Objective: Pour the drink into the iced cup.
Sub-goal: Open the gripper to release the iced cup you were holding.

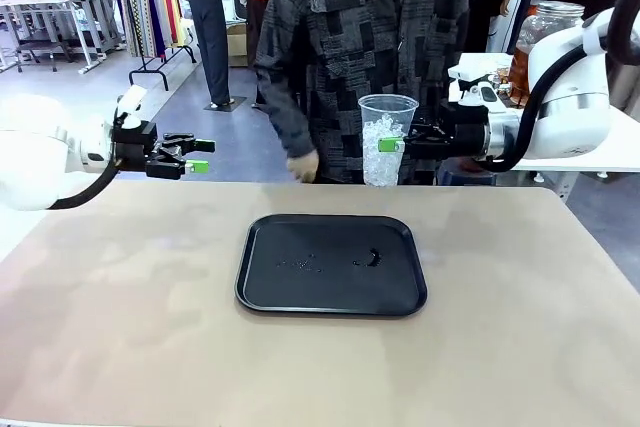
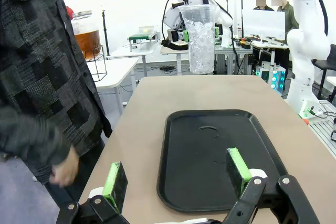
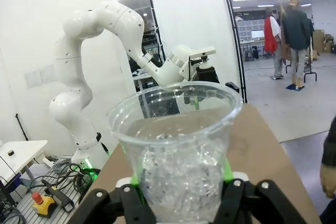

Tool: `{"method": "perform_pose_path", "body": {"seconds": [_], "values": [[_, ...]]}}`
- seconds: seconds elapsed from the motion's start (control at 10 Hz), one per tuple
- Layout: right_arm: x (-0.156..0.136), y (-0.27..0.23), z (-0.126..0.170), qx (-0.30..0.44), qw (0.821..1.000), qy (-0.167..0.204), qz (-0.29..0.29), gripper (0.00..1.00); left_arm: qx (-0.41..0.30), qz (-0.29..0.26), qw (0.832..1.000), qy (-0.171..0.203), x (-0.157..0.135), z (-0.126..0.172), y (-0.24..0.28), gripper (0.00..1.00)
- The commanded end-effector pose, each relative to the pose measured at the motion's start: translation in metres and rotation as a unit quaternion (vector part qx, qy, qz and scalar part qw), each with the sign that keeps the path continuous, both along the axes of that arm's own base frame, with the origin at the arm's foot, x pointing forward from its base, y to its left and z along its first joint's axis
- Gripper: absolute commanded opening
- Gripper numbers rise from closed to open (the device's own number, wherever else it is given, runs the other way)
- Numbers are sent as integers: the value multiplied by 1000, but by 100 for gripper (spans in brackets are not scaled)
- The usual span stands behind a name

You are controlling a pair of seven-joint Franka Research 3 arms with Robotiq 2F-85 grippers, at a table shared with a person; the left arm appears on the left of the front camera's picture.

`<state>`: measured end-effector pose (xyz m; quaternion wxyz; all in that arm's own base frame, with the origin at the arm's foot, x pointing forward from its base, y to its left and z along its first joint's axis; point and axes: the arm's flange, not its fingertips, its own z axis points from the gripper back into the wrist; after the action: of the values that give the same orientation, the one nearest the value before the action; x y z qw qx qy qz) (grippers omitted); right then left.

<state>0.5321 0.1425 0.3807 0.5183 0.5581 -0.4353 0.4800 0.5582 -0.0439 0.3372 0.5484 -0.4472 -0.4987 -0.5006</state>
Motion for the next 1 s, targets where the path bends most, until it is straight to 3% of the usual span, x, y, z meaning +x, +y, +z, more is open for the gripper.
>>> {"method": "perform_pose_path", "body": {"seconds": [0.0, 0.9], "values": [[-1, 3, 5, -1, 1000, -13, -2, 64, 0, 0, 1000, -1, 0, 1, 0, 100], [-1, 3, 5, -1, 1000, -13, -2, 64, 0, 0, 1000, -1, 0, 1, 0, 100]]}}
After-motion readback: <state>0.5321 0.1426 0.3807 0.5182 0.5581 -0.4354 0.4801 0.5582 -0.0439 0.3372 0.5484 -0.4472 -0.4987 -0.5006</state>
